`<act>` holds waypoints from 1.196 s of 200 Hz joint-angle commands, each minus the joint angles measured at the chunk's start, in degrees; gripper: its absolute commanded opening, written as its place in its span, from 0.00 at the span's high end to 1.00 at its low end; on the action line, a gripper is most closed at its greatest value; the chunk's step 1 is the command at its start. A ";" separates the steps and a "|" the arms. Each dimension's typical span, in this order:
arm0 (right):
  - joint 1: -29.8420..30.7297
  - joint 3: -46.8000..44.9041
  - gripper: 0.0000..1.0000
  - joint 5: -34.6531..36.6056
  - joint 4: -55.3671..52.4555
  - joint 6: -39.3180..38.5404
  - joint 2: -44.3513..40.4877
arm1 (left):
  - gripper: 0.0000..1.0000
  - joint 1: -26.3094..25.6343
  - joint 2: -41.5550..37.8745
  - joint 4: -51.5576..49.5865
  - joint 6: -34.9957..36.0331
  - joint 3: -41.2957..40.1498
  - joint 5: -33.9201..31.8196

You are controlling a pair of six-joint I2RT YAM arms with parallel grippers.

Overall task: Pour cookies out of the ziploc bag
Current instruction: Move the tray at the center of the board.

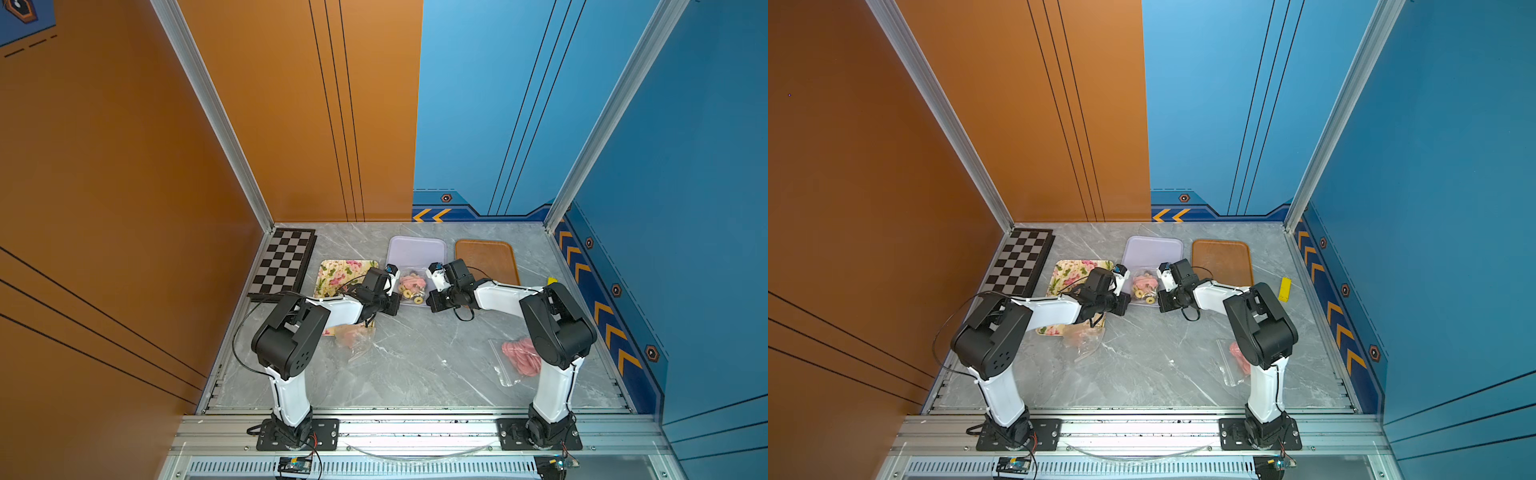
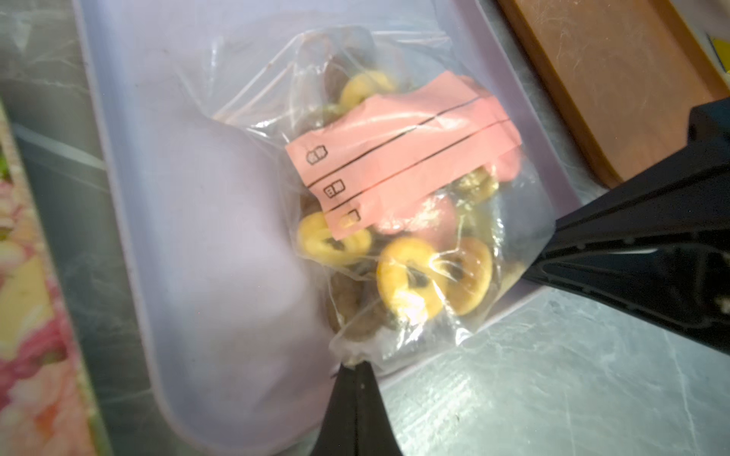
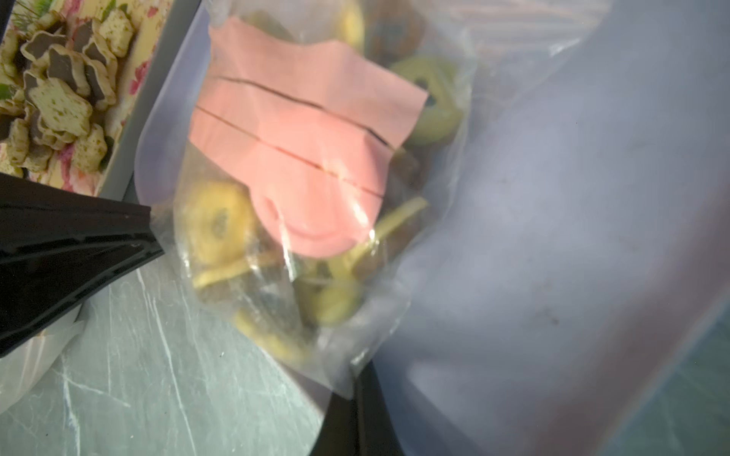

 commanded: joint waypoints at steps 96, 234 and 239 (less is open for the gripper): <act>3.50 -9.11 1.00 1.58 -2.18 4.26 -6.47 | 1.00 -5.55 -8.57 -3.64 -5.45 -9.59 -3.22; 6.21 -10.27 1.00 7.12 -9.98 3.30 -22.73 | 1.00 -12.15 -19.01 -12.06 -5.71 -6.42 -9.44; 5.96 -9.29 1.00 6.96 -10.33 2.86 -22.43 | 1.00 -11.52 -18.82 -12.17 -5.32 -5.79 -8.77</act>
